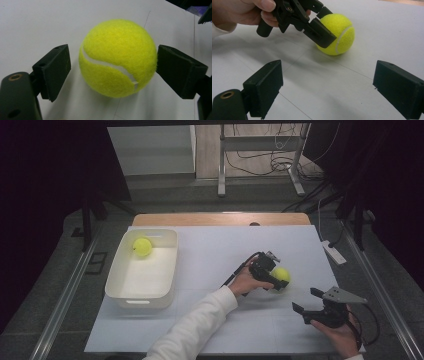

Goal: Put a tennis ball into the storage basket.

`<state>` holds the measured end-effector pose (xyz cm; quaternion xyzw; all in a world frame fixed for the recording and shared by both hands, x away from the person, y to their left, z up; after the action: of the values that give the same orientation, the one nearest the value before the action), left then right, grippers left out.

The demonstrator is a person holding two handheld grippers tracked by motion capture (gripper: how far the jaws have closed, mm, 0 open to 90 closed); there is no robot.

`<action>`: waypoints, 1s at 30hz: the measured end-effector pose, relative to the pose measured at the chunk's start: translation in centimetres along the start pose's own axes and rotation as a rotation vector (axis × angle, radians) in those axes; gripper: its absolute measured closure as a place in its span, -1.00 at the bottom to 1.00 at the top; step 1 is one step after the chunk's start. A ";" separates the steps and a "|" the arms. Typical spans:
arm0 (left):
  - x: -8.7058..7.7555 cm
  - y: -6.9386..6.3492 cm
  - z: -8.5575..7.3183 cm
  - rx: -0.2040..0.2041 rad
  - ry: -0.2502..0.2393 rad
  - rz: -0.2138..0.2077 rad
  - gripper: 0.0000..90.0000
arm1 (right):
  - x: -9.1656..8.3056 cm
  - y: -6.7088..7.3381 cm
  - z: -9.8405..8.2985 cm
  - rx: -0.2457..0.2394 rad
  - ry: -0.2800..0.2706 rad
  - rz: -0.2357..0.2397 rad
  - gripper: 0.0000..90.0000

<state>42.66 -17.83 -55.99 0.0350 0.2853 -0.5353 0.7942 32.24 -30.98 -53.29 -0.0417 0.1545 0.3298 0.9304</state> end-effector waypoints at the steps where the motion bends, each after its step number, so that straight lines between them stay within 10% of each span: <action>1: 0.1 0.0 0.0 0.000 -0.001 0.000 -0.67 | 0.0 0.0 0.0 0.001 0.000 0.000 -0.80; 30: -0.4 -0.1 0.3 0.017 -0.012 0.003 -0.40 | -0.1 0.0 0.1 -0.002 -0.001 -0.006 -0.80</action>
<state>42.61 -17.70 -55.50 0.0389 0.2761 -0.5367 0.7964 32.22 -31.05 -53.21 -0.0429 0.1535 0.3274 0.9313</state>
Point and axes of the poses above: each handheld gripper's, and its own axes: x roughly forward along the jaws, z roughly out of its top, y roughly to its left, the point moved 7 cm from there along x, roughly forward along the jaws, and after that the axes turned 12 degrees about -y, right-handed, at the moved point
